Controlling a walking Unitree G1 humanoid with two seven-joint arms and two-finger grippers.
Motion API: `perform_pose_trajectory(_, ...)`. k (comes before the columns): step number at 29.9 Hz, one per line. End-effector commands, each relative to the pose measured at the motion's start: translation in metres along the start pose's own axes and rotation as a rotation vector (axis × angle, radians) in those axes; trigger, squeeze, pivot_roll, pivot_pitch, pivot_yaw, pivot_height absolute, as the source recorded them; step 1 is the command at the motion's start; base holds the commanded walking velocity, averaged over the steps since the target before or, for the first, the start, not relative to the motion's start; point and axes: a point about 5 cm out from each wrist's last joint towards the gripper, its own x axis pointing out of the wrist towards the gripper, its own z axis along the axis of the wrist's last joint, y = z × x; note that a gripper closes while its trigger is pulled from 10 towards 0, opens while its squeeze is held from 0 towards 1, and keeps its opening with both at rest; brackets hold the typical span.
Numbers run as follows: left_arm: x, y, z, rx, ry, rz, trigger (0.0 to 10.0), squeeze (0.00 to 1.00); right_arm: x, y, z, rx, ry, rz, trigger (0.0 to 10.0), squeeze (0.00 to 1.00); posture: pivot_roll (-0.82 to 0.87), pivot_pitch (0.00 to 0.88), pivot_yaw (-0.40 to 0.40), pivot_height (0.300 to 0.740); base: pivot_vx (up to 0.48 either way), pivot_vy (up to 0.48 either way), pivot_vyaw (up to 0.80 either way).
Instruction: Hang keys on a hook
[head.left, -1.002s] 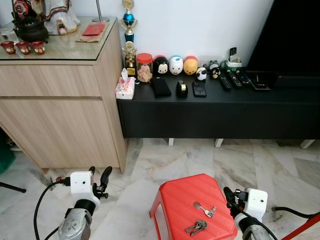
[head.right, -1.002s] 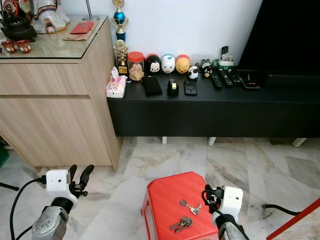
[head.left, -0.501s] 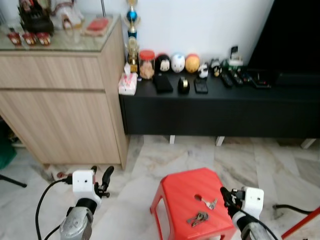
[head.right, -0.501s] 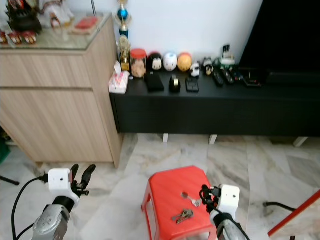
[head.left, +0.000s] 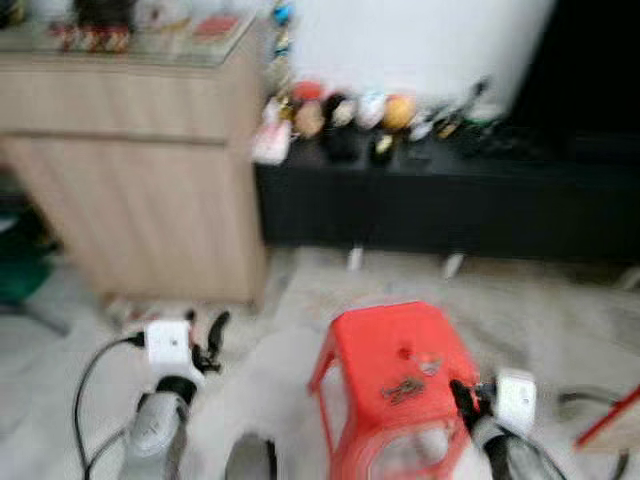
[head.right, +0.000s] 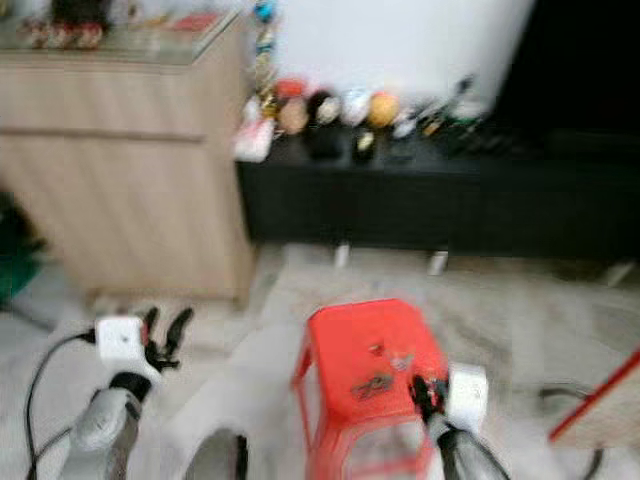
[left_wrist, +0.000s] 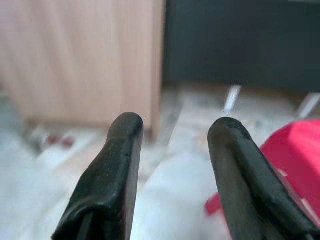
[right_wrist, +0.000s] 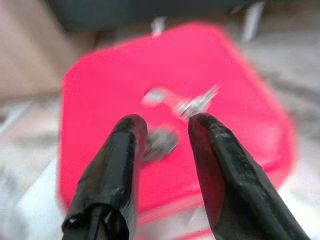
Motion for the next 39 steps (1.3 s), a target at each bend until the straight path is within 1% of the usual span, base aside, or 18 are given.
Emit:
perform_pose_trajectory(1,0.0069,0.0002,0.0107,0.004,-0.036,-0.006,10.0,0.00,0.0009,-0.0004,0.0014,0.003,-0.004,-0.005,10.0,0.00,0.14,0.000,-0.057,0.642,0.000,0.000,0.00)
perform_pose_trajectory(11,0.0088,-0.0005,0.0123,-0.002,-0.033,-0.009,10.0,0.00,0.0019,-0.0004,0.0035,-0.013,-0.015,0.000,10.0,0.00,0.14,0.000,-0.057,0.642,0.000,0.000,0.00)
perform_pose_trajectory(12,0.0093,-0.0008,0.0122,-0.001,-0.030,-0.012,10.0,0.00,0.0022,-0.0001,0.0039,-0.014,-0.021,0.004,10.0,0.00,0.14,0.000,-0.058,0.642,0.000,0.000,0.73)
perform_pose_trajectory(15,0.0097,-0.0009,0.0123,-0.004,-0.029,-0.012,10.0,0.00,0.0021,0.0000,0.0038,-0.012,-0.024,0.005,10.0,0.00,0.14,0.000,-0.059,0.642,0.000,0.000,0.78)
perform_pose_trajectory(18,0.0097,-0.0015,0.0126,-0.003,-0.031,-0.014,10.0,0.00,0.0012,-0.0013,-0.0001,0.025,-0.007,-0.015,10.0,0.00,0.15,0.000,-0.060,0.642,0.000,0.000,0.00)
perform_pose_trajectory(20,0.0101,-0.0015,0.0130,-0.002,-0.031,-0.014,10.0,0.00,0.0014,-0.0013,-0.0001,0.014,-0.005,-0.009,10.0,0.00,0.15,0.000,-0.061,0.642,0.000,0.000,0.00)
perform_pose_trajectory(28,0.0113,-0.0016,0.0136,-0.001,-0.031,-0.018,10.0,0.00,0.0044,-0.0006,0.0005,0.018,0.000,-0.014,10.0,0.00,0.15,0.000,-0.063,0.642,0.000,0.000,0.00)
perform_pose_trajectory(30,0.0118,-0.0018,0.0135,0.000,-0.029,-0.021,10.0,0.00,0.0047,-0.0009,0.0016,0.028,-0.013,-0.021,10.0,0.00,0.15,0.000,-0.061,0.642,0.253,0.000,0.00)
perform_pose_trajectory(39,0.0126,-0.0014,0.0140,0.002,-0.027,-0.024,10.0,0.00,0.0040,-0.0017,0.0000,0.019,-0.009,-0.026,10.0,0.00,0.15,0.000,-0.059,0.642,0.290,0.000,0.00)
